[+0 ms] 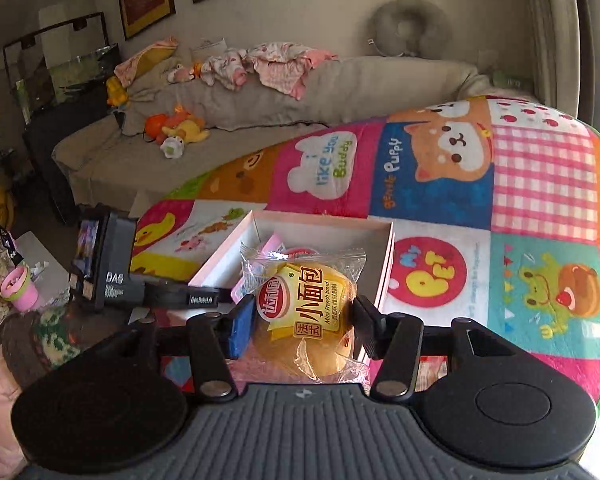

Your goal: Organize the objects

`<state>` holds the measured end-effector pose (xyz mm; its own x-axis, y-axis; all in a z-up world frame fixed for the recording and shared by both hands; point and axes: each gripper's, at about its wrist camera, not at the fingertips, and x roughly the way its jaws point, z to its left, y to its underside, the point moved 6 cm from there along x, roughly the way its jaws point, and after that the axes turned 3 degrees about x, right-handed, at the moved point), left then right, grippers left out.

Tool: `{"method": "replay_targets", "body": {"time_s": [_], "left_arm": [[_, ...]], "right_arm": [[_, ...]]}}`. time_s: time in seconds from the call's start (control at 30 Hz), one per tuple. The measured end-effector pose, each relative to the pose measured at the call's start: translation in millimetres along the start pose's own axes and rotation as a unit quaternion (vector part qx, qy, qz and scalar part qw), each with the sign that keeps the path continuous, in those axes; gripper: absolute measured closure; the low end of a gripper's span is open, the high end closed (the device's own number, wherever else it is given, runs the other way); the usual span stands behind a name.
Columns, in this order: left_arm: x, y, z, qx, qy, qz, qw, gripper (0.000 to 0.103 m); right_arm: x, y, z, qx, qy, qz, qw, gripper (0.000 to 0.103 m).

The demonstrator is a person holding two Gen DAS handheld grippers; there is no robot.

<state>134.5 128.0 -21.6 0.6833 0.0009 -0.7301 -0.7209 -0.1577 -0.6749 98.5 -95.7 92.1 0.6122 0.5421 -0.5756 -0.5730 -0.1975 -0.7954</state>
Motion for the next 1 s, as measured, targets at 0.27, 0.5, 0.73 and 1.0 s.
{"method": "replay_targets", "body": {"time_s": [0.27,0.5,0.73,1.0], "left_arm": [[1,3,0,-0.001,0.006,0.004,1.0,0.087],[0,5,-1,-0.001,0.007,0.002,1.0,0.086],[-2,3,-2,-0.011,-0.005,-0.009,0.9999,0.087],[-9,-1,-6,0.019,-0.011,-0.036,0.9991,0.087]], "right_arm": [[58,-40,-3,0.041,0.001,-0.03,0.999,0.04],[34,11,-37,0.014,0.063,0.0,0.998,0.024],[-10,92,-77,0.009,0.117,0.065,0.991,0.015],[-35,141,-90,0.063,0.115,0.074,0.989,0.011]]}}
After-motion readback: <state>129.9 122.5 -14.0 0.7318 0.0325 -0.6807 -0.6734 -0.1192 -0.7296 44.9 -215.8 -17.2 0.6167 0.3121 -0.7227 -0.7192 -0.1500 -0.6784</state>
